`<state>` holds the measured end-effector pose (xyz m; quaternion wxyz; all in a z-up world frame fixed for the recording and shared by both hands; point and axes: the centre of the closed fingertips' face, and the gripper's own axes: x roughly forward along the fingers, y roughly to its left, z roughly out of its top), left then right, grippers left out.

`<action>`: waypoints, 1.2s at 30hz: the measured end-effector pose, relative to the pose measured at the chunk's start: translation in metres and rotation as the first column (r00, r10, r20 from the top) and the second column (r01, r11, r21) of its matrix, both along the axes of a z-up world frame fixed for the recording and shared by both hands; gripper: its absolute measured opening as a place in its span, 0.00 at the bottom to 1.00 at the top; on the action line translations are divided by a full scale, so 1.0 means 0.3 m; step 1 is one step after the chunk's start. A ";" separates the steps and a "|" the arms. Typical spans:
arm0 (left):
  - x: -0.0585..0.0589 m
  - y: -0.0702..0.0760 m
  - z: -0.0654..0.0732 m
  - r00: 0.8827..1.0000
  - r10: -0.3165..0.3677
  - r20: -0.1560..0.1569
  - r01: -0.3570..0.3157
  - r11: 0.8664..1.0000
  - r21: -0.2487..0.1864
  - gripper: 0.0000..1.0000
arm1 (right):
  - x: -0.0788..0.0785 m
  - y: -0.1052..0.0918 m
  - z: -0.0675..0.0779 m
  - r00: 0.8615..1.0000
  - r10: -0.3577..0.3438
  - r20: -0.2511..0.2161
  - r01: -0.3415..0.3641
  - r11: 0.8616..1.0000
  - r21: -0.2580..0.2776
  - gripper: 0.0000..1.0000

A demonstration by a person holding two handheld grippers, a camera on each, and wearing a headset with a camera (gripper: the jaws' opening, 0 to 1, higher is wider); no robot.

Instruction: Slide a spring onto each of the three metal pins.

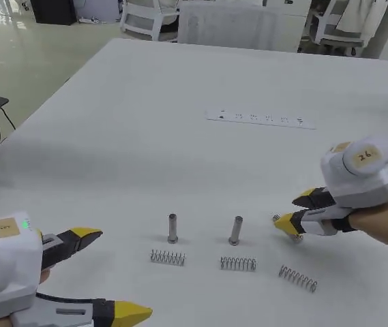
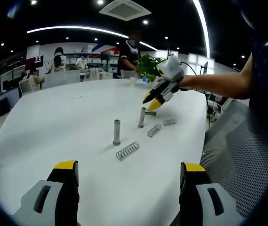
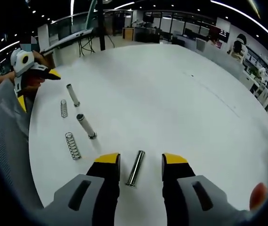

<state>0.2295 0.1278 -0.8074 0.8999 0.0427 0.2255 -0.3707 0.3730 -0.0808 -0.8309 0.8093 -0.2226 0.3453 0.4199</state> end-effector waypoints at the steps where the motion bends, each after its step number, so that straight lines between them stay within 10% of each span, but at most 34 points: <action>1: 0.000 0.000 0.000 1.000 0.000 0.000 0.000 1.000 0.000 0.86 | 0.001 0.000 -0.001 1.000 -0.001 -0.001 0.001 1.000 -0.002 0.32; 36: -0.007 0.009 -0.017 1.000 0.006 -0.012 -0.006 1.000 0.002 0.85 | 0.004 0.016 -0.076 0.996 -0.044 -0.078 0.037 0.995 -0.092 0.10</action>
